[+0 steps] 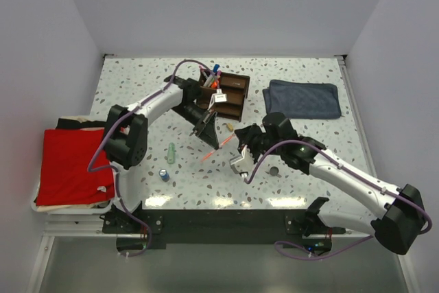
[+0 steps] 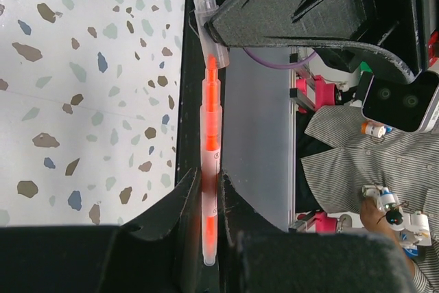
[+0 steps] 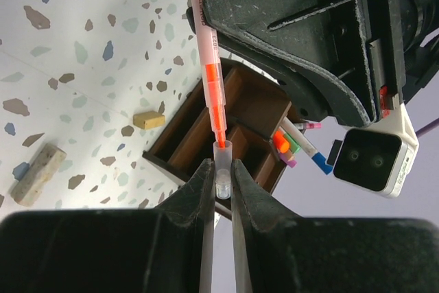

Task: Sort the stationery into containers
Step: Close the pen cap on the pen.

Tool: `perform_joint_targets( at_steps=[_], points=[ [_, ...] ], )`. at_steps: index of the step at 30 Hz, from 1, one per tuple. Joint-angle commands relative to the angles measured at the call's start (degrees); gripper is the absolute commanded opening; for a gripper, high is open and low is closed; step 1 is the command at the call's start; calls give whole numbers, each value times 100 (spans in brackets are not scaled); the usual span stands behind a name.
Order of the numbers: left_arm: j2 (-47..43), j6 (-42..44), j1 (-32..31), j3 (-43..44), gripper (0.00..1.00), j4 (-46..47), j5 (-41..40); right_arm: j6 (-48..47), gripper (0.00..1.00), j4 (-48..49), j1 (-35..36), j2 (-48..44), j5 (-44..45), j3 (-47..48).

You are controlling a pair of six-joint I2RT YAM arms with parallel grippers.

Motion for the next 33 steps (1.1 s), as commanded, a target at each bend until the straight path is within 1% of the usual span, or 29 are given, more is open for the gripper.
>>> perform_joint_targets(
  at_steps=[1,10,15,18,19,20,22,25,29,33],
  points=[
    [46,-19,-50,420,0,27,329,-289,0,-207,147,107,-196,333],
    [37,-72,-120,570,0,62,338,-641,0,-690,305,300,24,553],
    [-16,-291,-155,534,0,246,355,-633,0,-682,349,326,15,588],
    [37,-563,-147,683,0,343,530,-712,0,-875,455,362,68,676],
    [63,-642,-129,701,0,378,705,-773,0,-997,507,423,94,702],
    [64,-809,-120,710,0,431,820,-826,0,-1120,551,467,286,789],
    [72,-941,-129,623,0,571,1101,-809,0,-1279,622,572,401,860],
    [11,-1232,-138,482,0,826,1383,-765,0,-1262,744,713,805,904],
    [133,-1250,-156,543,0,879,1340,-606,0,-1236,903,705,947,949],
    [318,-1118,-173,1060,0,844,1016,-528,0,-1359,1096,643,771,948]
  ],
)
